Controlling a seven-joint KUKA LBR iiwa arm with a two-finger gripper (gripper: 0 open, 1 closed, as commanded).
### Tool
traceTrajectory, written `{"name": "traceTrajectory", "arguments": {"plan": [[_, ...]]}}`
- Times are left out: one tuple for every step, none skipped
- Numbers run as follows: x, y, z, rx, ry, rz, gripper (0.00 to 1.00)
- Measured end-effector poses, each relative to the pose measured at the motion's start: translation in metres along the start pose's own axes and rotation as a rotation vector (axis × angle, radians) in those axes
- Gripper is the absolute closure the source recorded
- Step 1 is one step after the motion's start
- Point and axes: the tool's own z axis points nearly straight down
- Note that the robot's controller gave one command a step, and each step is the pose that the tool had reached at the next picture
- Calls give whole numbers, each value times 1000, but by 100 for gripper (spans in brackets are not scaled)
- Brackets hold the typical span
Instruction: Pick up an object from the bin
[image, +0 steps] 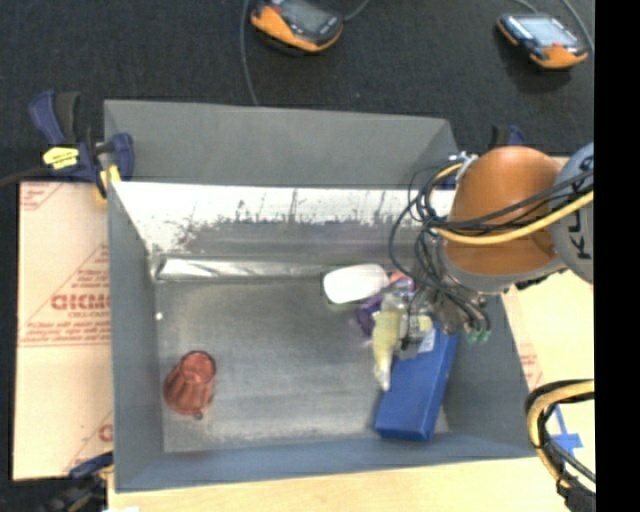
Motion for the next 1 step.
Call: {"name": "traceTrajectory", "arguments": {"plan": [[4, -1, -47, 0, 3, -3, 100]]}}
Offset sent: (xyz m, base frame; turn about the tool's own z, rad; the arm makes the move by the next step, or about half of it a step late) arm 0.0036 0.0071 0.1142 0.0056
